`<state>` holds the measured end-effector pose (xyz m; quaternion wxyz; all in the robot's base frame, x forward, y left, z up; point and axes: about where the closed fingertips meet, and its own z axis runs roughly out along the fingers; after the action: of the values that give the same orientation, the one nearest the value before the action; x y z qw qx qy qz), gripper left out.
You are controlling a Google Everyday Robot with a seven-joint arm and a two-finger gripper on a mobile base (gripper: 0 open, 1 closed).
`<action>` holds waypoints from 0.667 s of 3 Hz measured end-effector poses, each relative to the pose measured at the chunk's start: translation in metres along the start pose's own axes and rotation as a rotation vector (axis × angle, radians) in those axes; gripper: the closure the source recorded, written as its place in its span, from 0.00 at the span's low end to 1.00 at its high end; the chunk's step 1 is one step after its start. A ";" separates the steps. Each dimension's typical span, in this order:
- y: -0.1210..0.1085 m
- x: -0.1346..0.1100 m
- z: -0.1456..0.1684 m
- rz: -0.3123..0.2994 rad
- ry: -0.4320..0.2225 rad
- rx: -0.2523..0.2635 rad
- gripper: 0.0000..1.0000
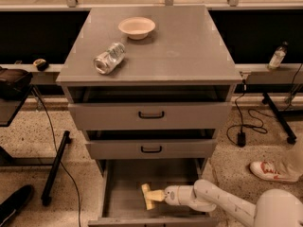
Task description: Place sponge into bottom drawer
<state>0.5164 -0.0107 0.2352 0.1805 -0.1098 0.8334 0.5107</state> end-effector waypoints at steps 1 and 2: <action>0.000 0.000 0.000 0.000 0.000 0.000 0.04; 0.000 0.000 0.000 0.000 0.000 0.000 0.00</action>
Offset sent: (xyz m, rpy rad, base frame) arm 0.0000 0.0000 0.0000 0.0000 0.0000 0.0000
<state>0.5164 -0.0106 0.2352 0.1805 -0.1098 0.8334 0.5107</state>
